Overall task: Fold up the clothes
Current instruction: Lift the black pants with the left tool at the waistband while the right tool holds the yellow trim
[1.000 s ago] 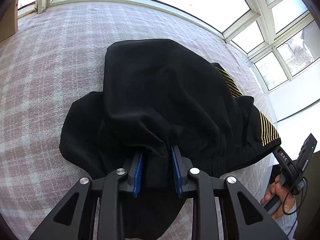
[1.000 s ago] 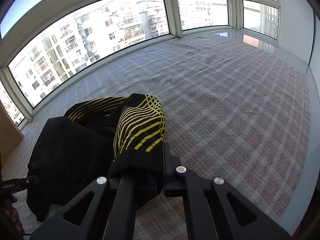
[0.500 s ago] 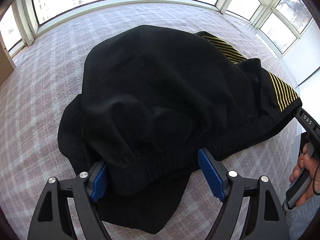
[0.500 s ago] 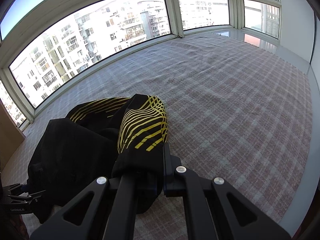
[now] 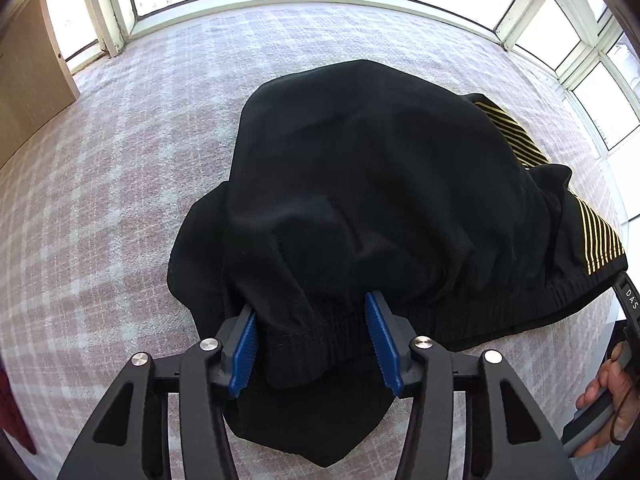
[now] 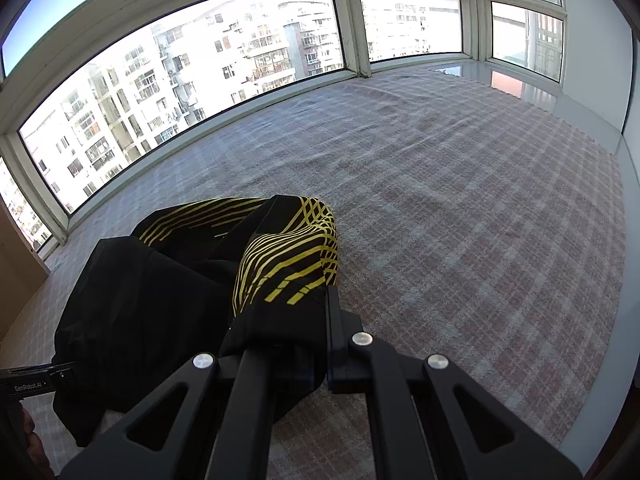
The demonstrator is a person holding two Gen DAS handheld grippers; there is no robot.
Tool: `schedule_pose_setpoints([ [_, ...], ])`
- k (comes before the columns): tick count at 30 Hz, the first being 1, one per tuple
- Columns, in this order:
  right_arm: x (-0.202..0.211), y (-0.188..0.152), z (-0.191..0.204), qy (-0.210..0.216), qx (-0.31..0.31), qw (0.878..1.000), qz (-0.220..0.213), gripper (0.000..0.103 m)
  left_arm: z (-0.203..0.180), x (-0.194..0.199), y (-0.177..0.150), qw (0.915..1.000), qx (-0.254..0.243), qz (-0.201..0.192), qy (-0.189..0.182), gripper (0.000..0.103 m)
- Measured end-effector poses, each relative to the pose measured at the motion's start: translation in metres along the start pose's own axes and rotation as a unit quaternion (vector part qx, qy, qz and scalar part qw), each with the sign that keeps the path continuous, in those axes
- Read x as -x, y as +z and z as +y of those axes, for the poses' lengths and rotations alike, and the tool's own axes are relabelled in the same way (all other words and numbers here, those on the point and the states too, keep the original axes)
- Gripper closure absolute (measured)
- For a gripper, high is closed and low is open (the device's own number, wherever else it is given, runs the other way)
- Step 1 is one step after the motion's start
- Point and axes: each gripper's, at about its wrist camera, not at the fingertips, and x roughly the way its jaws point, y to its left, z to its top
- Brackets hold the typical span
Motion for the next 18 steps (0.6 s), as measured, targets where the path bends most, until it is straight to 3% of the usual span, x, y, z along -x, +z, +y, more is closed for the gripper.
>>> schedule_pose_setpoints([
  [3, -0.003, 0.0, -0.001, -0.001, -0.003, 1.0, 0.002, 0.1, -0.007, -0.003, 0.004, 0.9998, -0.011, 0.008, -0.012, 0.085],
  [5, -0.004, -0.001, -0.001, 0.0, -0.002, 1.0, 0.002, 0.1, -0.007, -0.002, 0.007, 0.9997, -0.002, 0.009, -0.024, 0.092],
  [10, -0.005, 0.0, 0.001, 0.014, 0.009, 1.0, -0.005, 0.1, -0.002, 0.004, 0.012, 0.9989, 0.02, 0.01, -0.041, 0.095],
  [18, 0.006, 0.015, -0.006, 0.051, -0.024, 0.998, -0.026, 0.1, -0.001, 0.051, 0.033, 0.9962, 0.028, -0.03, -0.077, 0.097],
])
